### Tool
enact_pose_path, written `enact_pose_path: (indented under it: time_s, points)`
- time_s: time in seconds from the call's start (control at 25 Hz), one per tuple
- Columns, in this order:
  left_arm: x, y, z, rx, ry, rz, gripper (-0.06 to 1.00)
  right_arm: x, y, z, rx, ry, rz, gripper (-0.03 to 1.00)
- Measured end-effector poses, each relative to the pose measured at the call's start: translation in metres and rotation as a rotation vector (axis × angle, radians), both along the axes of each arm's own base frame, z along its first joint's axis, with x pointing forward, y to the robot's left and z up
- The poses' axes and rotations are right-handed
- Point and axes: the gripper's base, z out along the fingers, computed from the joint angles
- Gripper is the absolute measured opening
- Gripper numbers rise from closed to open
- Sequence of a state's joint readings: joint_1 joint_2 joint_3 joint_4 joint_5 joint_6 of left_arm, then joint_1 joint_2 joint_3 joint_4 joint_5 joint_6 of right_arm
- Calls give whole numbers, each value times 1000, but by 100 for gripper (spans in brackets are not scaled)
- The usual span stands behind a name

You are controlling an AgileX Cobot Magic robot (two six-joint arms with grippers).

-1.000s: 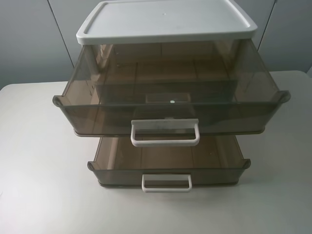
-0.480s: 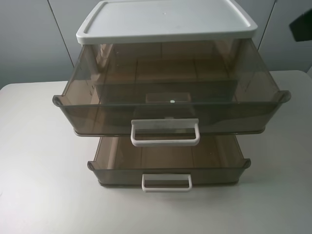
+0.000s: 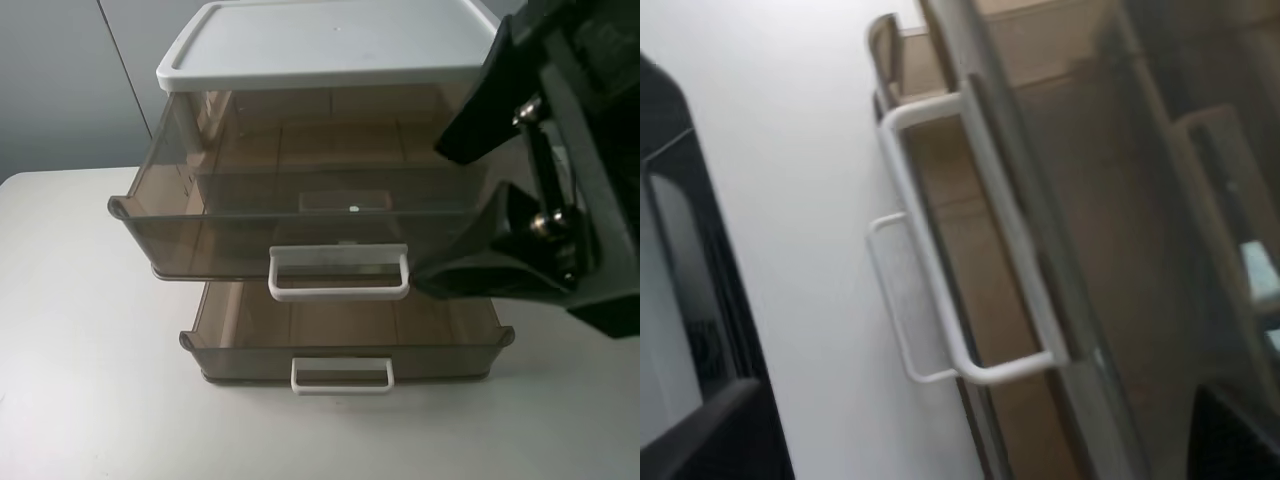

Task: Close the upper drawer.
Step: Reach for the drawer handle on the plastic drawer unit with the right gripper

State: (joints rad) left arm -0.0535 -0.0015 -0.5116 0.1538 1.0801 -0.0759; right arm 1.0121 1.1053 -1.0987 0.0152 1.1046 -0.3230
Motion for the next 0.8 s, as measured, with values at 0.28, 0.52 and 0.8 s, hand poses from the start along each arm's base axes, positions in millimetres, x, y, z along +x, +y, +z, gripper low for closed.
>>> enact_pose_path:
  time_s: [0.28,0.52,0.8]
  points:
    - [0,0,0,0,0,0,74,-3,31,-27,-90,142,109,63]
    - [0,0,0,0,0,0,74,0,47,-46,-132,207,177,63]
    - [0,0,0,0,0,0,74,15,60,-59,-155,125,178,63]
